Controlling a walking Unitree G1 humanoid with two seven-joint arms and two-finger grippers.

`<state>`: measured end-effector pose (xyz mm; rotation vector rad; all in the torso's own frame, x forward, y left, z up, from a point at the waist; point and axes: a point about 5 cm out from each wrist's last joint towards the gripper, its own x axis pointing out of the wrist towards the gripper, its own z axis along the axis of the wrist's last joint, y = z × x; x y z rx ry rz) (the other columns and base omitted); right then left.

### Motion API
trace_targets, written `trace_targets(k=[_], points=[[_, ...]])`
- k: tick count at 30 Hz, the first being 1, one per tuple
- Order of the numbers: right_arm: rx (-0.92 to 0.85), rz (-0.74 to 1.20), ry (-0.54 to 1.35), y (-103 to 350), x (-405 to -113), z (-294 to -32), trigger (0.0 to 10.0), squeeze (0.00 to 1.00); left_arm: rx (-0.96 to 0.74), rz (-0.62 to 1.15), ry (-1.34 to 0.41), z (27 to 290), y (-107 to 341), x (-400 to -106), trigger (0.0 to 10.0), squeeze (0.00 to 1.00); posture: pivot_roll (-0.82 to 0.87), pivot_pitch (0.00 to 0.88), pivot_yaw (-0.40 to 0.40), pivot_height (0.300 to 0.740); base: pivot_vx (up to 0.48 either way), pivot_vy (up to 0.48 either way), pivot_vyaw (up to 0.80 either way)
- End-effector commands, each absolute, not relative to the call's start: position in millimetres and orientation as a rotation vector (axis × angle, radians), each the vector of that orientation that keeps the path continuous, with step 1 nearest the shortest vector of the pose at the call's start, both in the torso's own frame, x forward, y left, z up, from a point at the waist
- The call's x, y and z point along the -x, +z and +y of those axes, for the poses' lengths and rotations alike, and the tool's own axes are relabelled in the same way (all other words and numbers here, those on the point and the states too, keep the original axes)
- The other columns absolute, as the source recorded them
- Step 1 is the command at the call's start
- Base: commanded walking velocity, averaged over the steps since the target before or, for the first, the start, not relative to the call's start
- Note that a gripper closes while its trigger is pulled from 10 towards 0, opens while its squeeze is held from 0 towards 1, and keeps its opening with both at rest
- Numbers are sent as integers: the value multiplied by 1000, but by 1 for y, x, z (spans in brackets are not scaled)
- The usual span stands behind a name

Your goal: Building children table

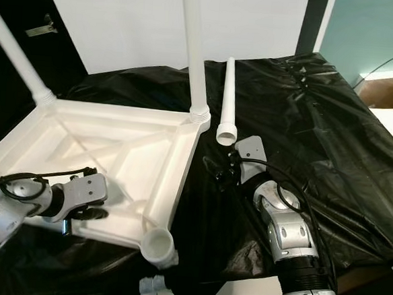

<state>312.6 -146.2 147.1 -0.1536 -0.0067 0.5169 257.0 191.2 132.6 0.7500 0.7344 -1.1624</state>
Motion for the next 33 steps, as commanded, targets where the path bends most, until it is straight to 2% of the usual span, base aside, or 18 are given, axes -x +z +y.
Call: trace_targets(k=[1, 9, 13, 15, 17, 19, 23, 24, 25, 26, 27, 28, 29, 30, 33], points=[[143, -14, 521, 149, -311, -144, 10000, 0, -678, 803, -1184, 193, 121, -248, 0, 0, 49, 38, 114, 740, 0, 0, 0], [139, -15, 523, 149, -312, -142, 10000, 0, -654, 749, -1094, 193, 128, -244, 0, 0, 64, 34, 105, 740, 0, 0, 0], [137, -19, 523, 150, -314, -141, 10000, 0, -655, 689, -1033, 189, 132, -248, 0, 0, 69, 33, 100, 740, 0, 0, 0], [129, -29, 504, 152, -316, -142, 10000, 0, -683, 643, -945, 190, 135, -256, 0, 0, 72, 34, 95, 740, 0, 0, 0], [129, -29, 504, 152, -316, -142, 10000, 0, -683, 643, -945, 190, 135, -256, 0, 0, 72, 34, 95, 740, 0, 0, 0], [123, -44, 482, 154, -318, -143, 10000, 0, -718, 603, -864, 191, 137, -264, 0, 0, 75, 37, 90, 740, 0, 0, 0], [120, -51, 475, 155, -319, -143, 10000, 0, -725, 594, -833, 191, 136, -266, 0, 0, 75, 37, 90, 740, 0, 0, 0], [118, -57, 471, 157, -320, -142, 10000, 0, -743, 589, -816, 191, 135, -267, 4314, 0, 76, 39, 86, 740, 0, 0, 0], [115, -62, 468, 158, -321, -142, 10000, 0, -754, 585, -806, 190, 134, -268, 6549, 0, 77, 40, 85, 740, 0, 0, 0], [111, -65, 467, 159, -321, -142, 10000, 0, -760, 587, -805, 190, 134, -268, 9451, 0, 77, 40, 85, 740, 0, 0, 0], [111, -65, 467, 159, -321, -142, 10000, 0, -760, 587, -805, 190, 134, -268, 9451, 0, 77, 40, 85, 740, 0, 0, 0], [109, -69, 461, 159, -322, -142, 10000, 0, -783, 592, -799, 191, 133, -268, 10000, 0, 79, 40, 83, 740, 0, 0, 0], [108, -74, 455, 160, -324, -143, 10000, 0, -795, 599, -793, 193, 133, -269, 10000, 39, 80, 42, 81, 740, 0, 0, 0], [107, -81, 445, 161, -325, -144, 10000, 0, -796, 595, -798, 192, 133, -268, 10000, 1000, 80, 42, 81, 740, 0, 0, 0], [104, -88, 434, 163, -326, -145, 10000, 0, -776, 586, -801, 189, 135, -268, 10000, 1000, 80, 42, 81, 740, 0, 0, 0]])
